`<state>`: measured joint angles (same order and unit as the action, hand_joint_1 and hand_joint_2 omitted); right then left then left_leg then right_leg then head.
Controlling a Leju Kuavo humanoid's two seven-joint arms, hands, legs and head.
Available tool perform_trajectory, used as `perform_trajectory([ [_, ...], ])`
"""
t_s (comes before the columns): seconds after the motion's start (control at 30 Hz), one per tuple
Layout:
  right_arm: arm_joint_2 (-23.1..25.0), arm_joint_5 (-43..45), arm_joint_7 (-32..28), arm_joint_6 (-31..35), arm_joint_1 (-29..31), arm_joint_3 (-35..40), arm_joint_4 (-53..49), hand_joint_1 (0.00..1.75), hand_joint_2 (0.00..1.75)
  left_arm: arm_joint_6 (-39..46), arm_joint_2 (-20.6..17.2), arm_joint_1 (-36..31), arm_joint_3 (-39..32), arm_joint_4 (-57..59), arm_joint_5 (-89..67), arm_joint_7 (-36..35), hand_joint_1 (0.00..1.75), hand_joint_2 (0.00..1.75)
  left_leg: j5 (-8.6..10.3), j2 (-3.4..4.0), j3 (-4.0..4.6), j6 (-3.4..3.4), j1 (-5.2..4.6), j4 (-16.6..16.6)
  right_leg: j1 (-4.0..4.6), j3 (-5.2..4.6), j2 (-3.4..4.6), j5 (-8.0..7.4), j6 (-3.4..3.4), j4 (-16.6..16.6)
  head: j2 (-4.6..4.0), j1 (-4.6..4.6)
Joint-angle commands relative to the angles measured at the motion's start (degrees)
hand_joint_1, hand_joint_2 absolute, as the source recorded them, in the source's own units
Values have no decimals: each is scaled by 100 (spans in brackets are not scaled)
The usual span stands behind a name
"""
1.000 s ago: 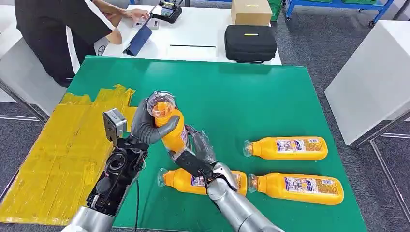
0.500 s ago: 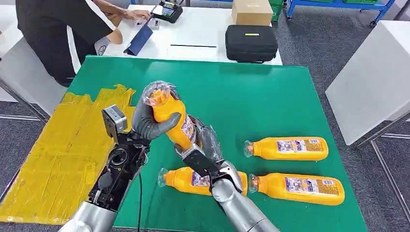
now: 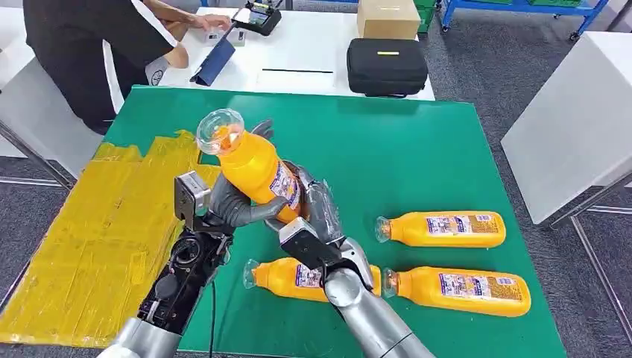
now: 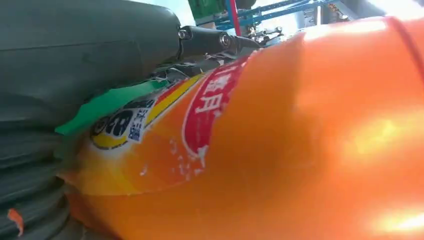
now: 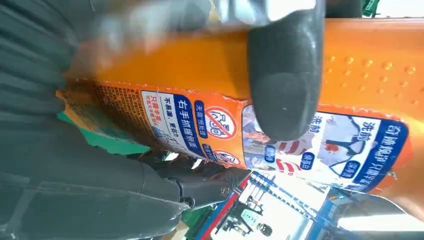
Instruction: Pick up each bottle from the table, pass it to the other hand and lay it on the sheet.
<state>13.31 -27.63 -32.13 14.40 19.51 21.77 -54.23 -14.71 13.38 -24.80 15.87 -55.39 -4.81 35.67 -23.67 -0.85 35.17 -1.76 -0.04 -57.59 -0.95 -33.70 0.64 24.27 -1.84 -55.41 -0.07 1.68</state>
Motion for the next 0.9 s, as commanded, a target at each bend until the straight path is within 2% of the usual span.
perform_trajectory([
  [0.03,-37,-26,-58,-46,149,248,-69,175,175,60,-139,-203,-99,425,-13,-70,0,175,-14,18,-31,13,1,2,3,26,6,10,12,0,0,0],
  [0.47,-57,-132,52,-88,126,341,-78,175,175,30,-106,-201,-140,437,-3,-97,0,175,-8,12,-19,9,1,2,3,15,3,5,8,2,0,0],
  [0.67,27,-171,90,-120,182,424,310,175,175,48,-111,-141,-186,352,37,-105,0,175,-10,14,-24,11,2,3,4,20,4,7,10,2,0,2],
  [0.73,54,-274,264,-224,209,518,612,175,175,23,-74,-98,-329,274,279,-111,0,175,-12,19,-28,12,3,3,5,23,9,7,11,3,0,0],
  [0.9,77,-307,180,-53,229,544,1137,175,175,-14,-44,-94,-346,126,530,-179,0,175,-15,17,-41,16,6,5,8,37,1,12,15,5,0,2],
])
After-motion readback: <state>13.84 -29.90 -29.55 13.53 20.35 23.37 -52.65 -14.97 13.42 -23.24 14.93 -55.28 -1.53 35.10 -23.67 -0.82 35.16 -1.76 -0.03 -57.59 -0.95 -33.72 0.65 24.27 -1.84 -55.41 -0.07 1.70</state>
